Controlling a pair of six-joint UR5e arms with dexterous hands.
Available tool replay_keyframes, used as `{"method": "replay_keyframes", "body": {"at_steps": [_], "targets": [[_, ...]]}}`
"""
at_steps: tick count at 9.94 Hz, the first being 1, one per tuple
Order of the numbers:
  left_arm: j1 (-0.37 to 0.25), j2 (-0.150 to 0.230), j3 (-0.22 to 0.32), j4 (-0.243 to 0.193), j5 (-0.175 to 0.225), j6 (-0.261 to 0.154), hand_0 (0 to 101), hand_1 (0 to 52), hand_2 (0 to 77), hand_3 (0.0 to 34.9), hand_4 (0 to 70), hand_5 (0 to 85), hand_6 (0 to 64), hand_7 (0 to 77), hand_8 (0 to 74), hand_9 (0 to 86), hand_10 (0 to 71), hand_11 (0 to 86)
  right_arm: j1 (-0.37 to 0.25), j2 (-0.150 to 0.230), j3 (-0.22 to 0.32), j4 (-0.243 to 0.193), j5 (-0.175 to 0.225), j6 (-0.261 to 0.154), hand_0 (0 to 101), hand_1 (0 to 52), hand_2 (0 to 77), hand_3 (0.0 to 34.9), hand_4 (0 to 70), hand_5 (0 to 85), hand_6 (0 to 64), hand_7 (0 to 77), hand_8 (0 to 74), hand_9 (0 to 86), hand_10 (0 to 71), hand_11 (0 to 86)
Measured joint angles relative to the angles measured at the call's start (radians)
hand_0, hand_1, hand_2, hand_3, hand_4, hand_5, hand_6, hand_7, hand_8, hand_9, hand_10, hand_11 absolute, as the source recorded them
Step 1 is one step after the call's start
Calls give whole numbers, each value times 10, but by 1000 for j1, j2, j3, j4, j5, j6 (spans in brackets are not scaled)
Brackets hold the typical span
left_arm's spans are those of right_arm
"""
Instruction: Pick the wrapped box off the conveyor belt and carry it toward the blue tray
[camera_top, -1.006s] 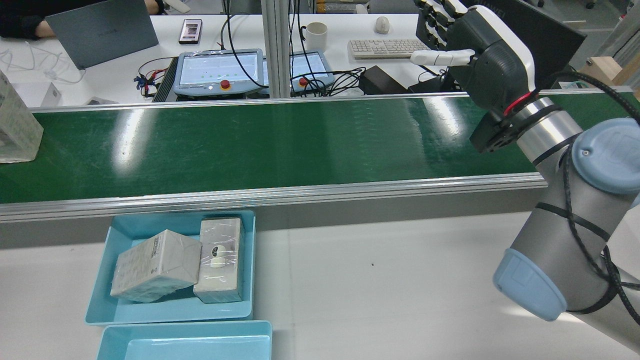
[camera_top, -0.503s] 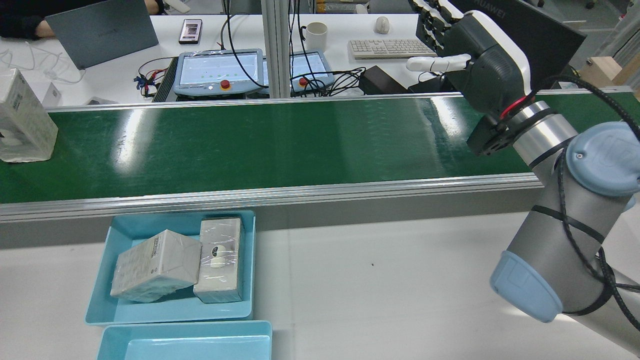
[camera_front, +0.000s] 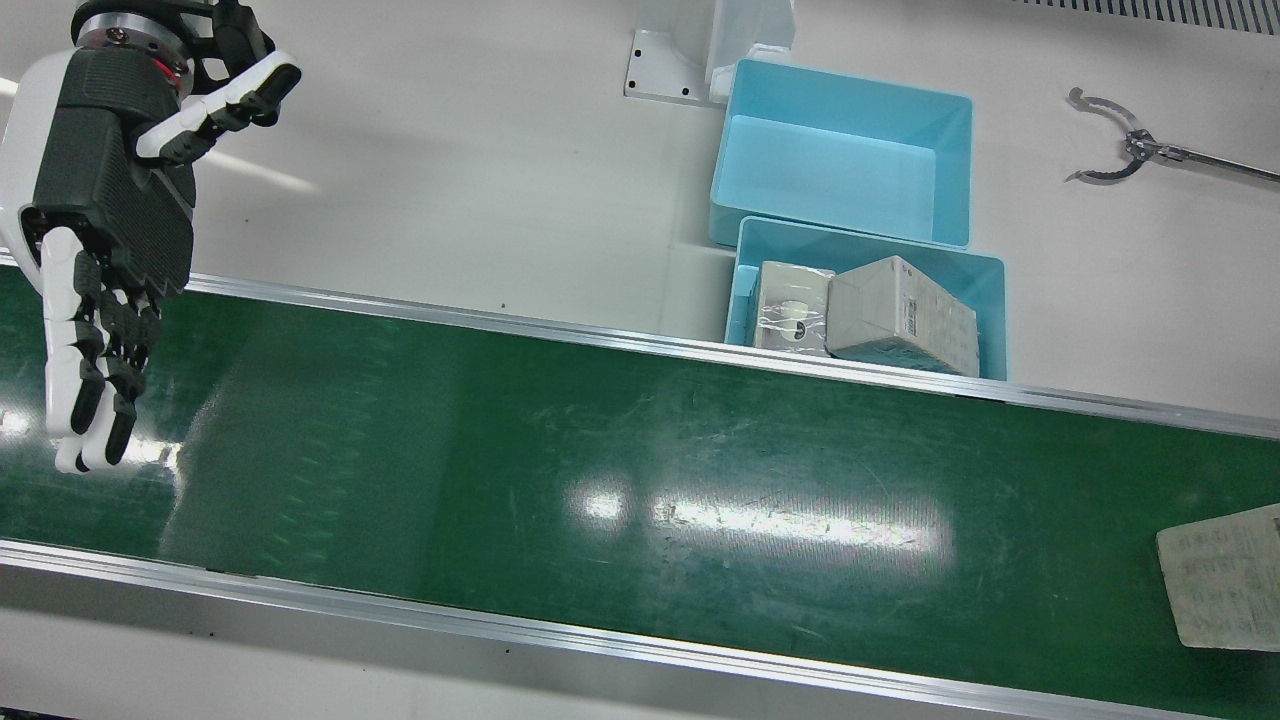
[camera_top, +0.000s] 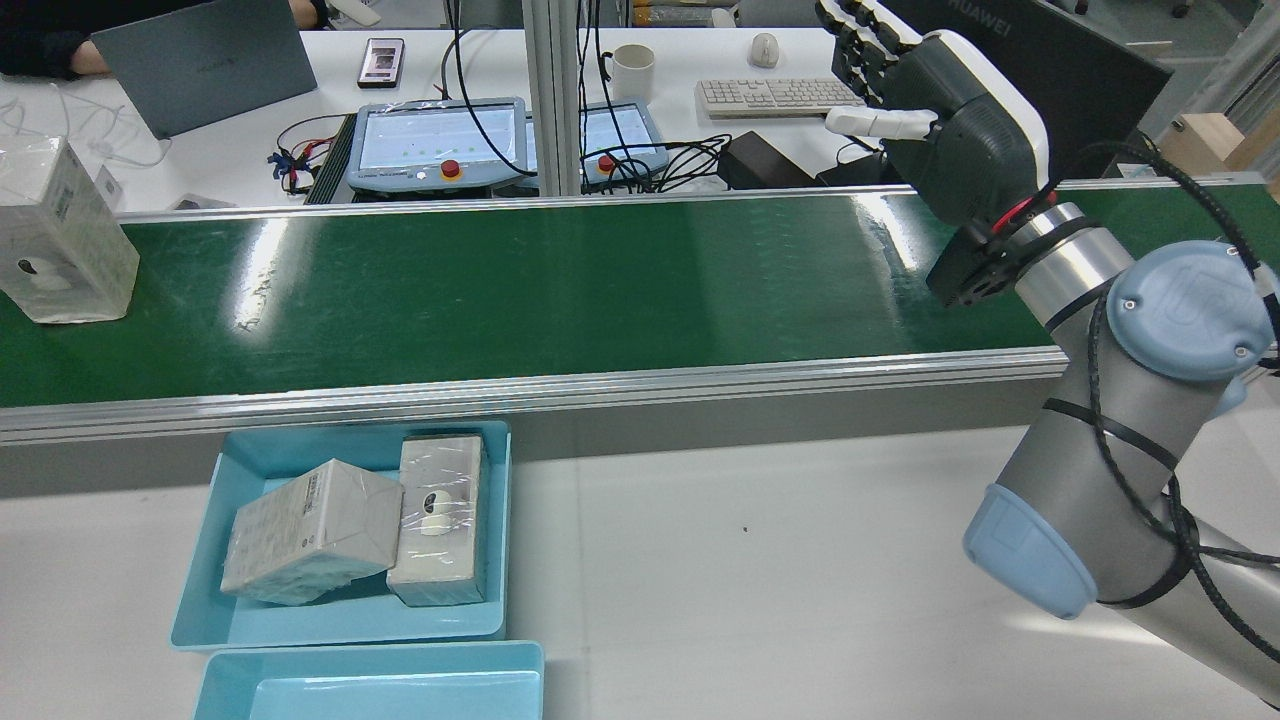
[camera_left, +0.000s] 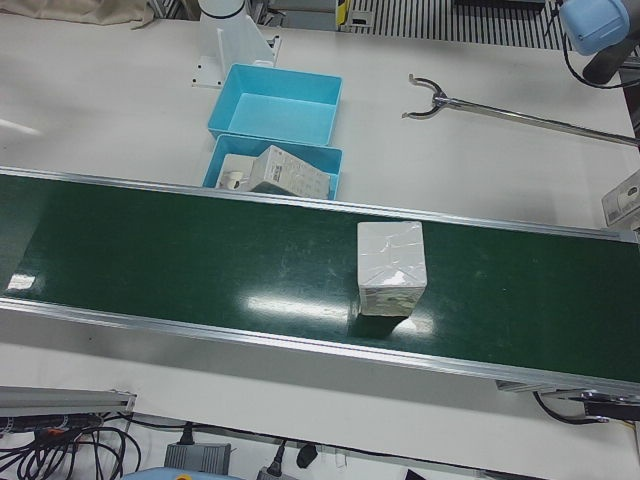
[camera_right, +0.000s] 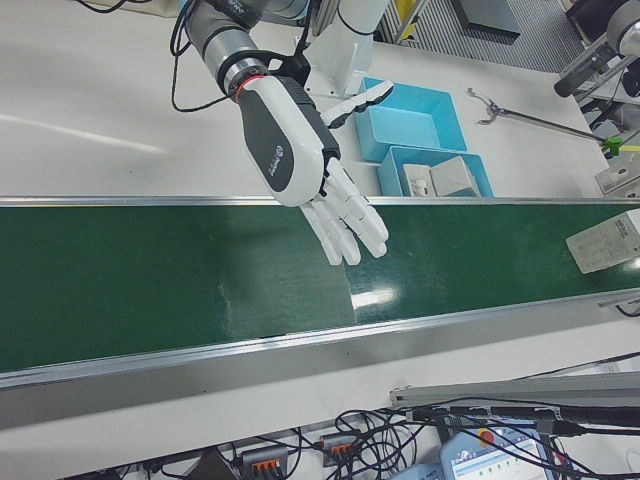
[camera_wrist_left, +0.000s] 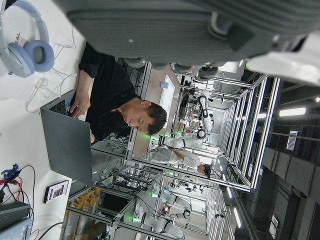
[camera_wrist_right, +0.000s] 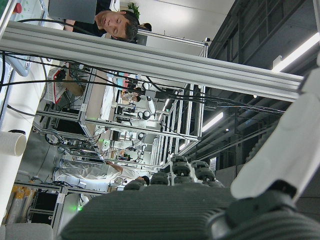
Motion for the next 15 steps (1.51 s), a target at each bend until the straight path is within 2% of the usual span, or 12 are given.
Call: {"method": "replay_keyframes", "body": {"at_steps": [1,3,4,5,6,8,9,10,11,15], "targets": [[0,0,0,0,0,0,0,0,5,0,0,11,0,5,0,0,5,0,-1,0,-2,0,0,1,356,60,49,0,38,65,0,0,5,16,0,16],[0,0,0,0,0,0,0,0,5,0,0,11,0,5,0,0,0,0,-2,-1,-4,-4,0,0,356,60,49,0,38,65,0,0,5,16,0,16],[0,0,0,0,0,0,0,0,5,0,0,11,0,5,0,0,0,0,-4,-1,-7,-7,0,0,385,82,104,0,44,87,0,16,5,16,0,16],[0,0,0,0,0,0,0,0,11,0,0,11,0,0,0,0,0,0,-5,0,-8,-14,0,-1,385,54,98,0,44,87,0,16,5,16,0,16],[0,0,0,0,0,0,0,0,5,0,0,11,0,5,0,0,5,0,-4,0,-8,-22,0,-1,385,82,76,0,44,87,0,16,5,16,0,16],[0,0,0,0,0,0,0,0,5,0,0,11,0,0,0,0,5,0,-1,1,-9,-30,0,-1,385,82,76,0,44,87,0,16,5,16,0,16],[0,0,0,0,0,0,0,0,5,0,0,11,0,0,0,0,5,0,0,1,-10,-31,0,-2,479,202,169,0,71,87,0,33,5,16,0,16],[0,0,0,0,0,0,0,0,5,0,0,11,0,0,0,0,0,0,0,3,-14,-31,0,-2,479,202,169,0,71,87,0,33,5,16,0,16],[0,0,0,0,0,0,0,0,5,0,0,11,0,0,0,0,0,0,0,5,-18,-31,0,-2,481,164,158,0,71,60,0,11,5,16,0,16],[0,0,0,0,0,0,0,0,11,0,0,11,0,0,0,0,0,0,2,19,-22,-32,0,-5,489,175,153,0,82,38,0,5,5,16,0,16]]}}
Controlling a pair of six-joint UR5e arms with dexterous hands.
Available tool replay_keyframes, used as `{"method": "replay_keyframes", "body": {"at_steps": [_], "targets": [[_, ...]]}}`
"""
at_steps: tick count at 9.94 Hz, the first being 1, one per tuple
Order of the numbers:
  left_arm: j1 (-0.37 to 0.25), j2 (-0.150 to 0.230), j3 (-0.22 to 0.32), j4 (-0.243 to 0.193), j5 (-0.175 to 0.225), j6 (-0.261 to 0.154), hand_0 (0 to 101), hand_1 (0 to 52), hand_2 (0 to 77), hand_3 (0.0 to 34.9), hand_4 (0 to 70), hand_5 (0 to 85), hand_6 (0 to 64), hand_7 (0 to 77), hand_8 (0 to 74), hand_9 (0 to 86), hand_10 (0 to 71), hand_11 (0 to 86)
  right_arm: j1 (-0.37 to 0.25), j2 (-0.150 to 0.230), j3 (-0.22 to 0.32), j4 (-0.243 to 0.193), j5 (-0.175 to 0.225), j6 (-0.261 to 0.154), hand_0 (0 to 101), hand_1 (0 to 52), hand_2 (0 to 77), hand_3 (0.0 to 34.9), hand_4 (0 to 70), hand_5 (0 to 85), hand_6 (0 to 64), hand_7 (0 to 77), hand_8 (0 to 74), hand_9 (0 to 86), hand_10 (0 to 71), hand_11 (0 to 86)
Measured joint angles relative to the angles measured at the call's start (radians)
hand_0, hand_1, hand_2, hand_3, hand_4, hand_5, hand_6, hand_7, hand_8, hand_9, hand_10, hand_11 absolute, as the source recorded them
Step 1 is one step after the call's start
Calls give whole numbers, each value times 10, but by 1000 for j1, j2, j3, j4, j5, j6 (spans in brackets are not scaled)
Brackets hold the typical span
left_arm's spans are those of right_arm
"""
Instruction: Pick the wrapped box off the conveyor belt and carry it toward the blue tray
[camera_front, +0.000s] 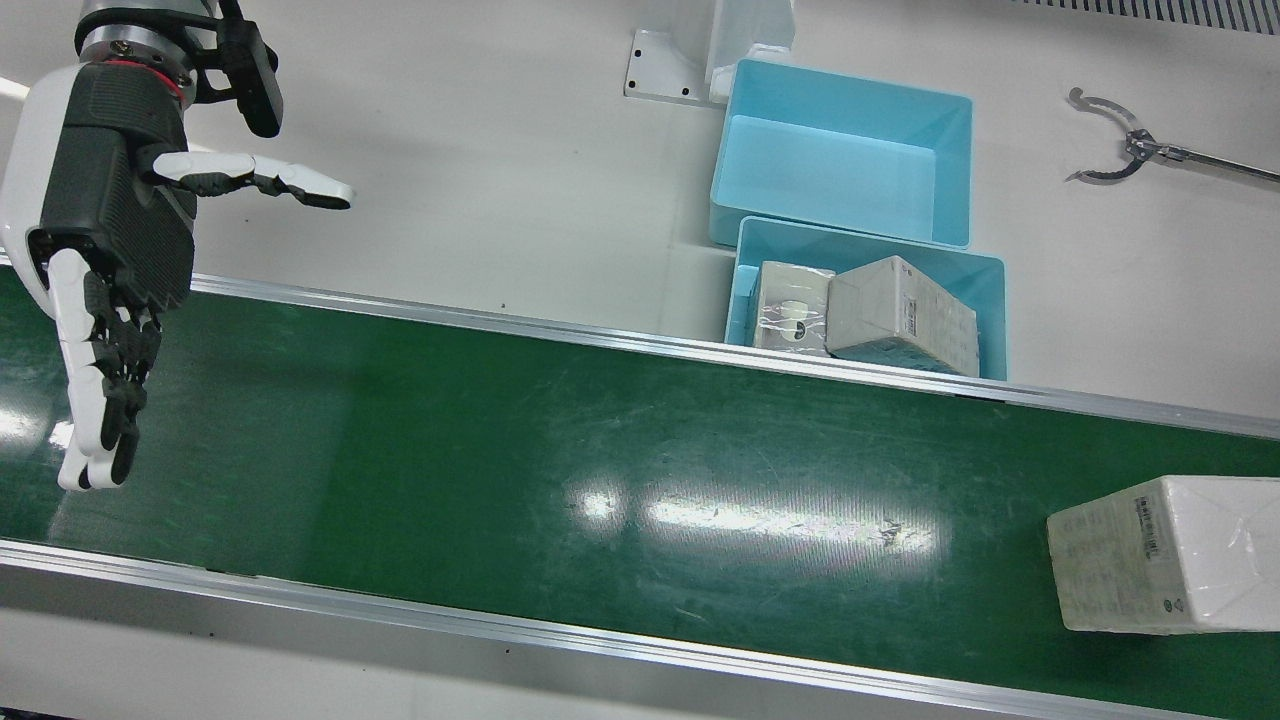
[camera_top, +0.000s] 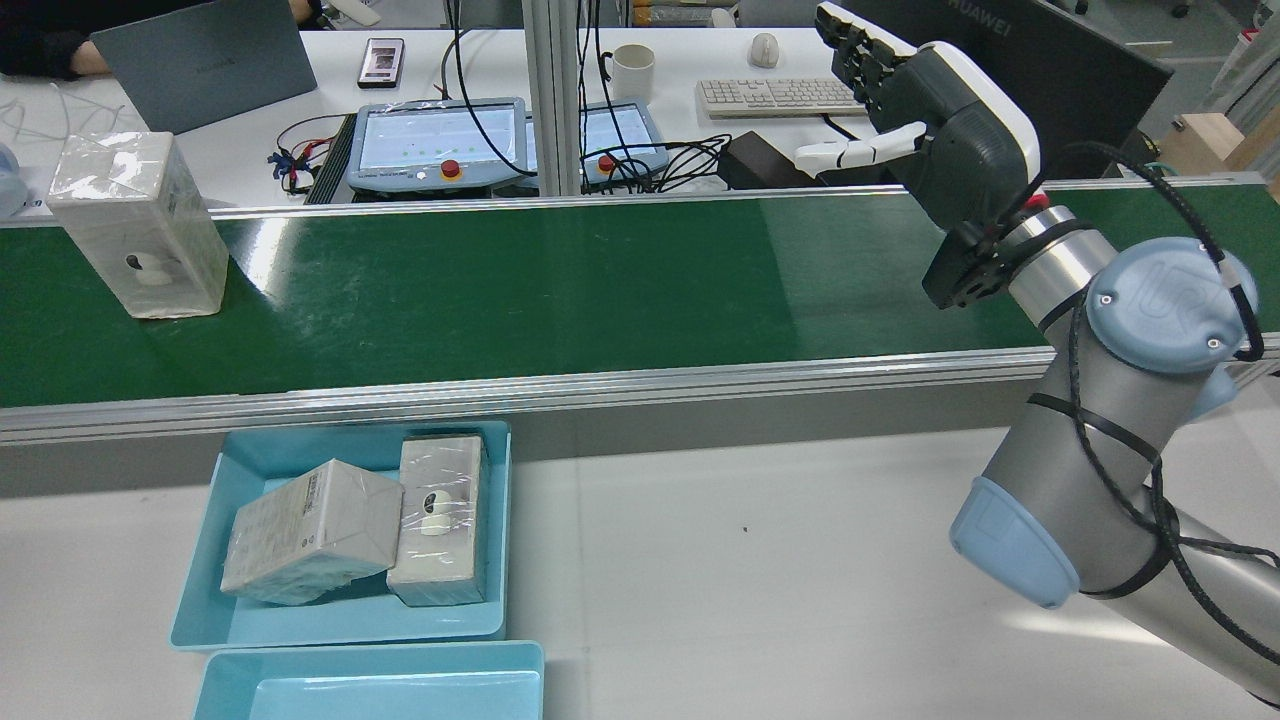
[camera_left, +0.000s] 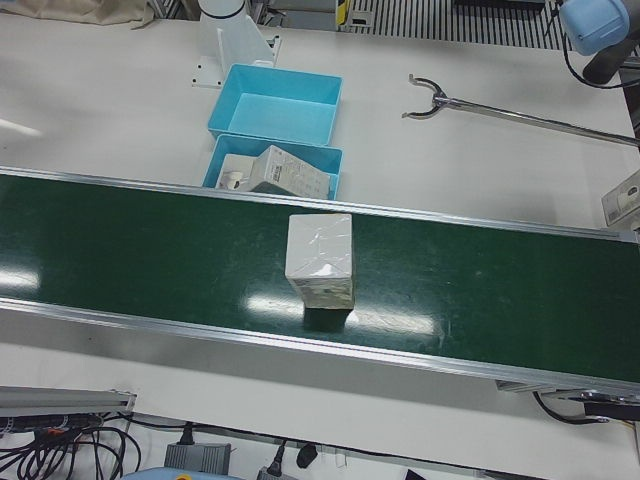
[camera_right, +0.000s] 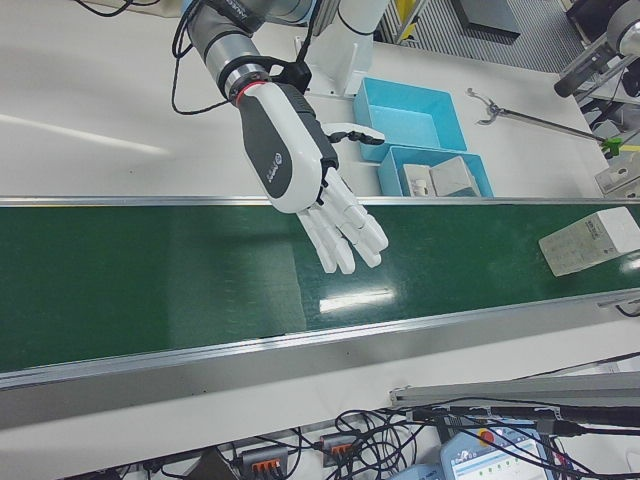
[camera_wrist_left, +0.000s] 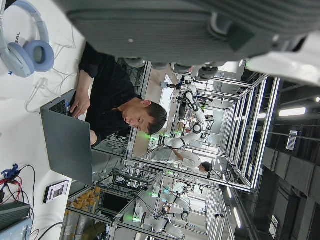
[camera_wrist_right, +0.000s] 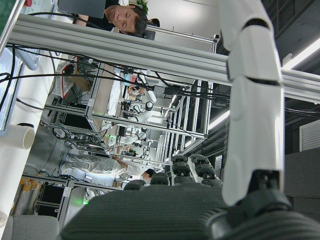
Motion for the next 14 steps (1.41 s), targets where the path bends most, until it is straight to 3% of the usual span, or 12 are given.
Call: {"method": "replay_keyframes", "body": {"at_steps": [10,12,13,14], "targets": [[0,0,0,0,0,0,0,0,5,0,0,11,0,0,0,0,0,0,-10,7,-53,8,1,5,480,175,175,0,60,55,0,5,5,16,0,16],[0,0,0,0,0,0,0,0,5,0,0,11,0,0,0,0,0,0,-26,21,-60,8,1,4,480,175,175,0,60,65,0,5,5,16,0,16],[0,0,0,0,0,0,0,0,5,0,0,11,0,0,0,0,0,0,-40,30,-61,7,1,3,479,147,180,0,60,65,0,5,0,16,0,16],[0,0,0,0,0,0,0,0,5,0,0,11,0,0,0,0,0,0,-52,35,-59,7,0,2,479,164,164,0,60,65,0,5,5,16,0,16]]}}
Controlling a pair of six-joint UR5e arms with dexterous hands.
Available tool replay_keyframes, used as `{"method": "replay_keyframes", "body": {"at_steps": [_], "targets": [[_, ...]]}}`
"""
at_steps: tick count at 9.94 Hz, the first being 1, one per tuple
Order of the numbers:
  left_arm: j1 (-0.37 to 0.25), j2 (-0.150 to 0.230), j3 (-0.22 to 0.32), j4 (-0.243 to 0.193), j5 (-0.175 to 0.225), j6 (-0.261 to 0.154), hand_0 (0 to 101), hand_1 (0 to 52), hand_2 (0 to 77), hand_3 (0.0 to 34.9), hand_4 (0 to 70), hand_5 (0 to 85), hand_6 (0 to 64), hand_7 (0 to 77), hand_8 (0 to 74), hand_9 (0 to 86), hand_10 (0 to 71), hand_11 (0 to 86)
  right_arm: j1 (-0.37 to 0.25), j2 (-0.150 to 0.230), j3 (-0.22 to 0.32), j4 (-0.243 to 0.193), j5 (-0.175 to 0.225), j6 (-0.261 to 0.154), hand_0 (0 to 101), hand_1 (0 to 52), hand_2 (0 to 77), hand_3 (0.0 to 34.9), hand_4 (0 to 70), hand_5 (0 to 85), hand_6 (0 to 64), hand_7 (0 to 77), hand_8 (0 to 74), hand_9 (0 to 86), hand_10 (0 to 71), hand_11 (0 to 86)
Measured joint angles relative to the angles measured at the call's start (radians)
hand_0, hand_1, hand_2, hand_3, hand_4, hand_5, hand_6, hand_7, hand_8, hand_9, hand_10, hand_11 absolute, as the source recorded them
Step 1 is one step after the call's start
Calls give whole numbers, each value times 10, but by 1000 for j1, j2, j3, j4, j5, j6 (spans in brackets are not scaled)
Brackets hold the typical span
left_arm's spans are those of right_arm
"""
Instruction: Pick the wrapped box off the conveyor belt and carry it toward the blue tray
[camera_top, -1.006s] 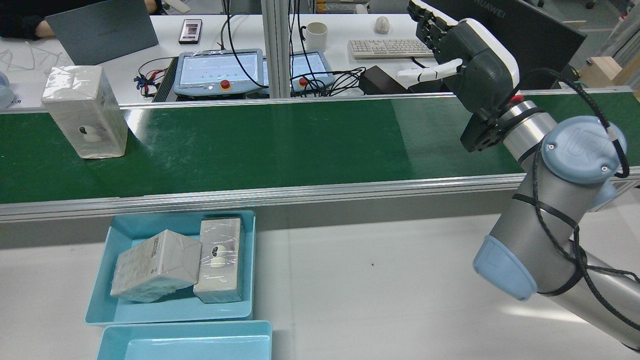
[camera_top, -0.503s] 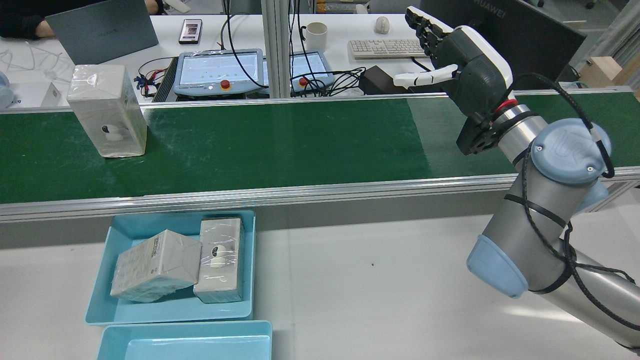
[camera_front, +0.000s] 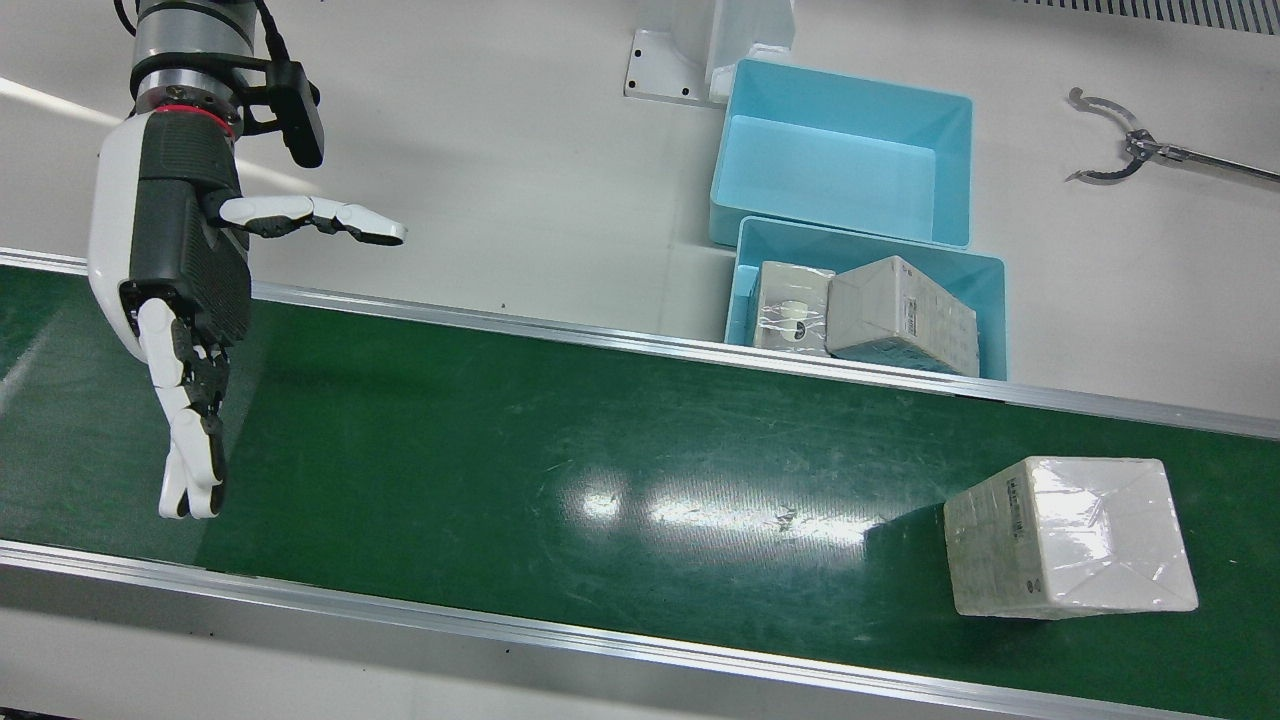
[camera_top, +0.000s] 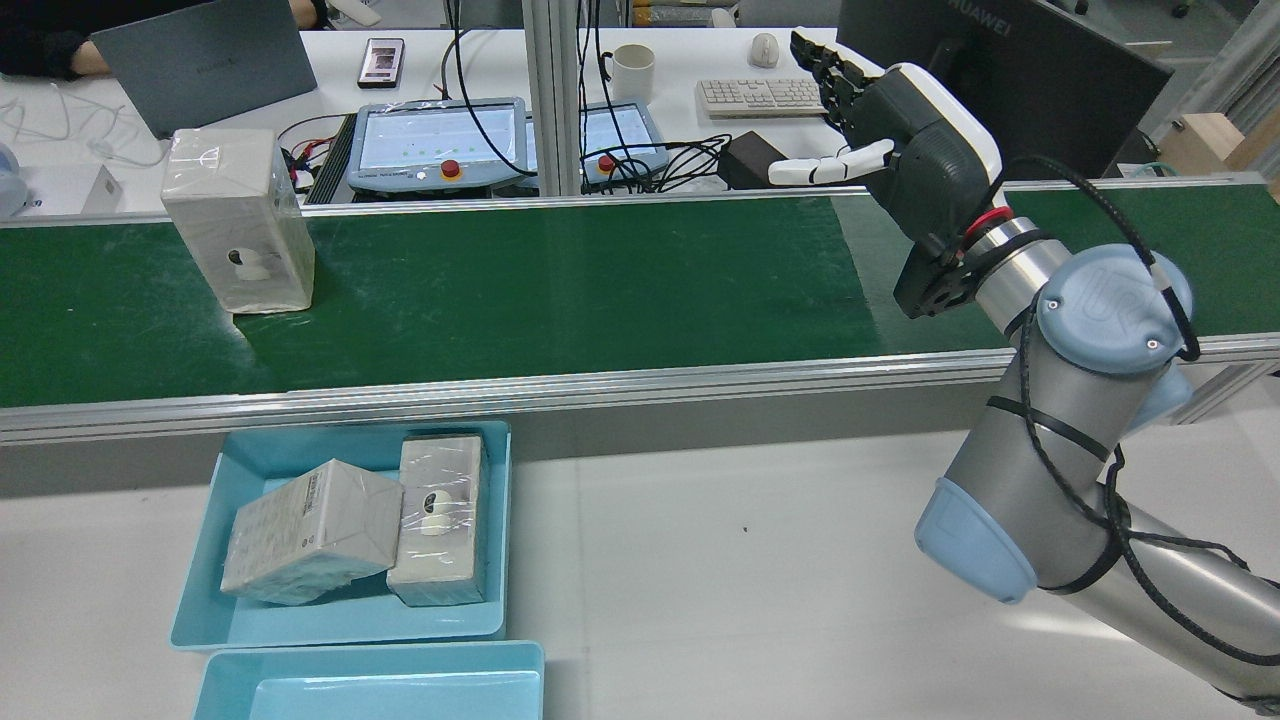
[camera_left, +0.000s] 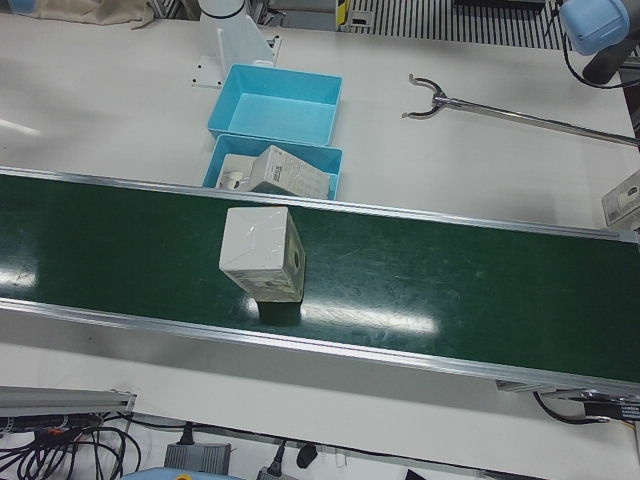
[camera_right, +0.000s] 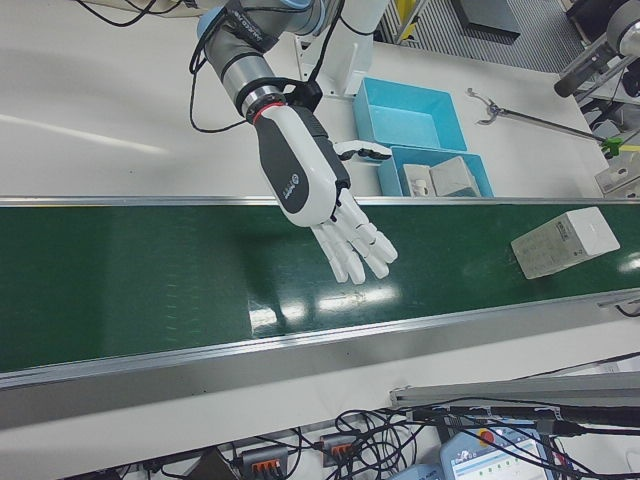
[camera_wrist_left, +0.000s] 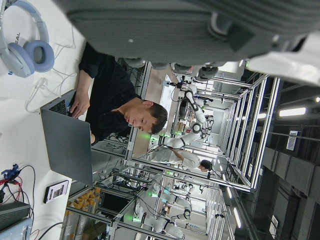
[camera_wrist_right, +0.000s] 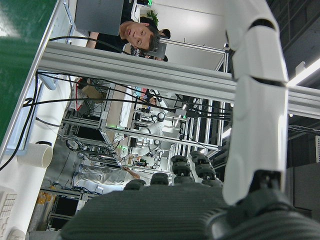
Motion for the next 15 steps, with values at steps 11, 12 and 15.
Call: {"method": "replay_keyframes", "body": {"at_steps": [11,12,15], "targets": [[0,0,0,0,0,0,0,0,5,0,0,11,0,5,0,0,5,0,152,-25,4,0,-110,2,480,153,164,0,98,49,0,27,0,16,0,16],[0,0,0,0,0,0,0,0,5,0,0,11,0,0,0,0,0,0,155,-27,7,0,-112,3,478,153,164,0,98,33,0,22,5,16,0,16],[0,0,0,0,0,0,0,0,5,0,0,11,0,0,0,0,5,0,143,-41,33,-5,-150,19,475,153,164,0,98,33,0,22,0,16,0,16]]}}
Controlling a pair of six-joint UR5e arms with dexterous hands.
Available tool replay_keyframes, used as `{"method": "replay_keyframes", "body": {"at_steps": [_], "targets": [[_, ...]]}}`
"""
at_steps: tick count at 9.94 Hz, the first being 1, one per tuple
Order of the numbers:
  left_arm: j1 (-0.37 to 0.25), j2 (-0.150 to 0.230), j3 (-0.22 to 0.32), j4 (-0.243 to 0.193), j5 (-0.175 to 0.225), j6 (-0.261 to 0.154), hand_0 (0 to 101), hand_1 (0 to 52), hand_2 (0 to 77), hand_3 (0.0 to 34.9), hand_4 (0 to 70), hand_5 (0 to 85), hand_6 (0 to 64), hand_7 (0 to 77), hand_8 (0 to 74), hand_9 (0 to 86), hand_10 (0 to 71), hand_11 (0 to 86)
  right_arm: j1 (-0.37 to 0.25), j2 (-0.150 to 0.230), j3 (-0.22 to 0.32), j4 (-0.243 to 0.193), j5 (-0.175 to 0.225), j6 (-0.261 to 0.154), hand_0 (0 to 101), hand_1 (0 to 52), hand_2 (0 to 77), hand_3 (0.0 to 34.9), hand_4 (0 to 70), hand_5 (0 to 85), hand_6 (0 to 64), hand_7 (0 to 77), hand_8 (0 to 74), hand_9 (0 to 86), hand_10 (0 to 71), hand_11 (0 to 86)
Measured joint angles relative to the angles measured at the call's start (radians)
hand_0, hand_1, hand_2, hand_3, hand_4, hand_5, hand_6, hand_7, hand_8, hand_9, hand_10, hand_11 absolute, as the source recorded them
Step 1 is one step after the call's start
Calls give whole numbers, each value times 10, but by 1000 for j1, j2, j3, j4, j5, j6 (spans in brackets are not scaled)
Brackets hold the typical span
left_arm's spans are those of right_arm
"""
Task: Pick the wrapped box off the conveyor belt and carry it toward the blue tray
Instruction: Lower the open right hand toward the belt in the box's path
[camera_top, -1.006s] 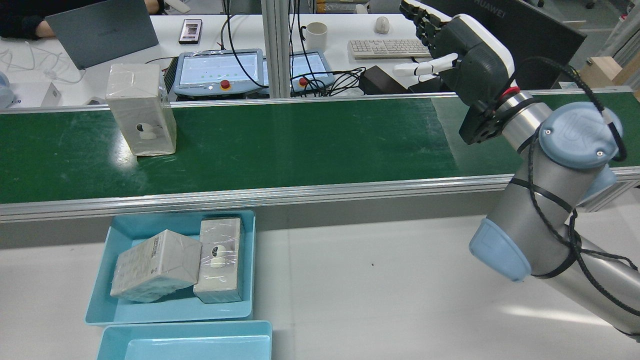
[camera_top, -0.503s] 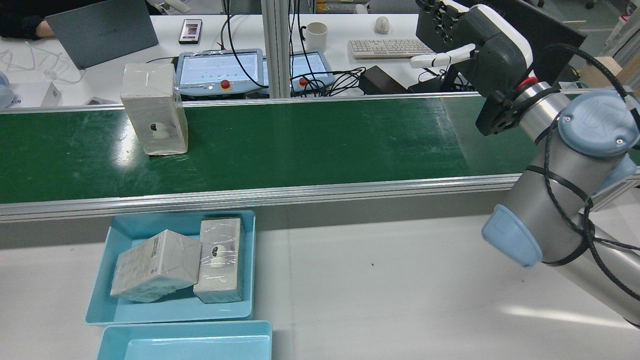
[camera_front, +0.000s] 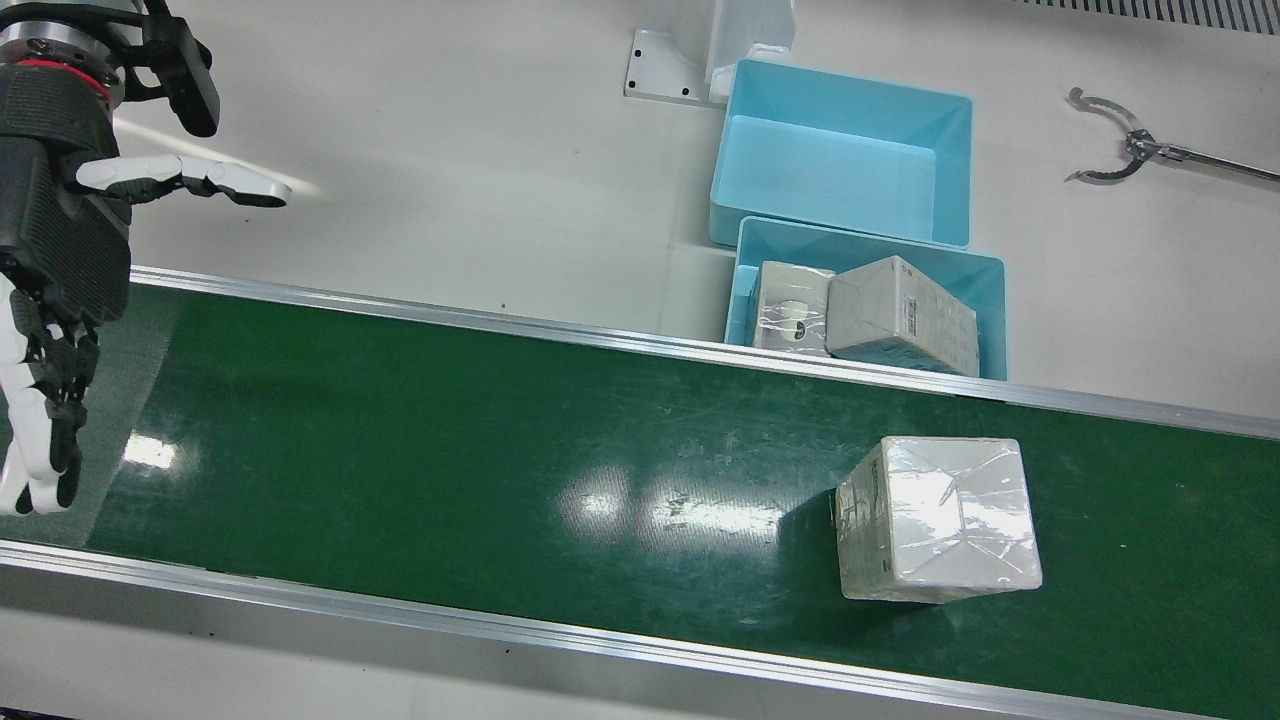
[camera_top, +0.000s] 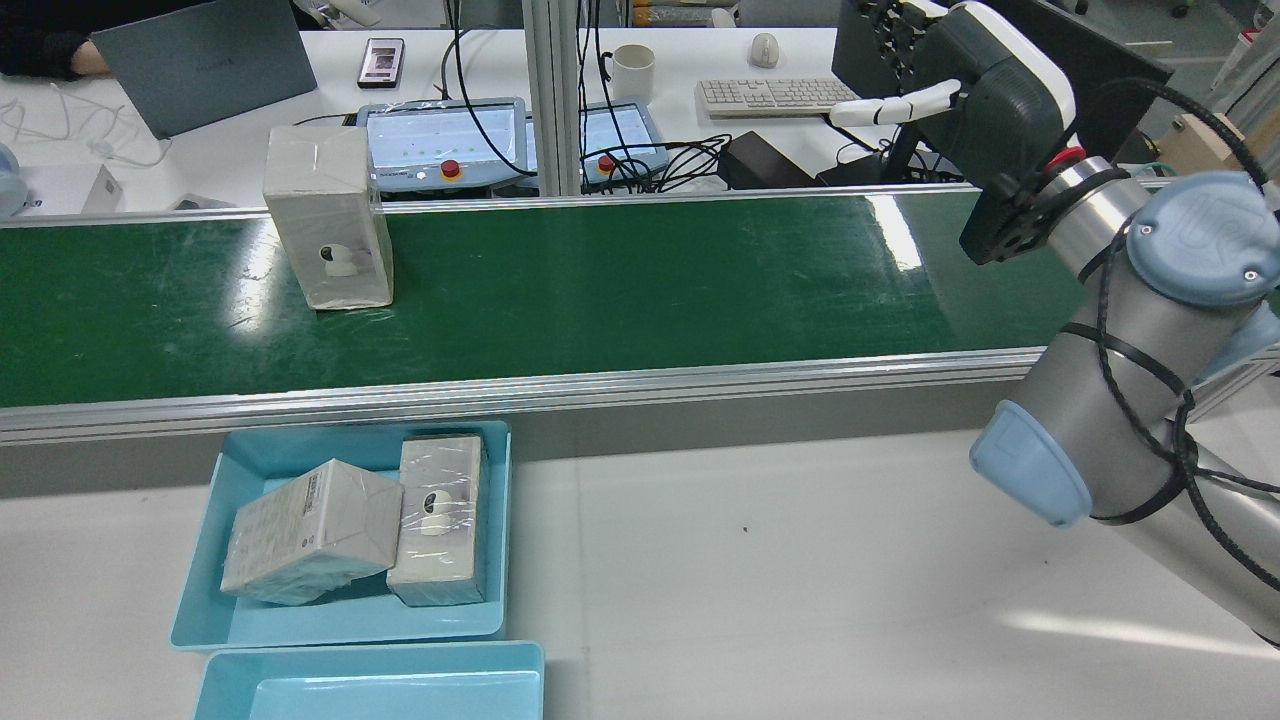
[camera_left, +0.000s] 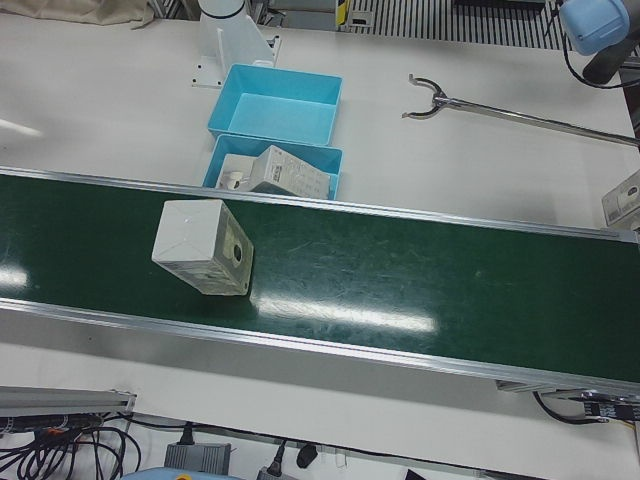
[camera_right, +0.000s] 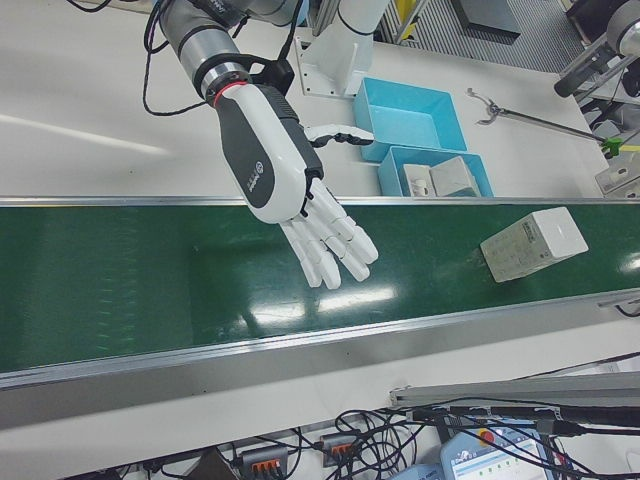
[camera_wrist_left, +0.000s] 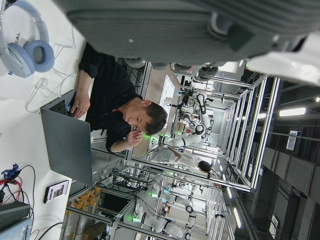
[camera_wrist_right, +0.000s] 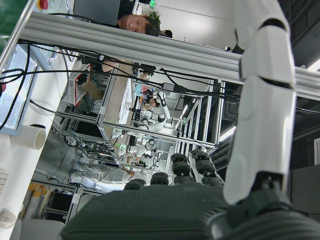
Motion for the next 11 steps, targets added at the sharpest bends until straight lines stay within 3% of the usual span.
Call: {"method": "replay_keyframes", "body": {"at_steps": [4,11], "targets": [[0,0,0,0,0,0,0,0,5,0,0,11,0,0,0,0,5,0,3,-4,4,1,-13,8,469,142,153,0,104,22,0,22,5,16,0,16],[0,0,0,0,0,0,0,0,5,0,0,11,0,0,0,0,0,0,-2,5,11,7,-12,23,471,147,153,0,93,76,0,55,5,16,0,16]]}}
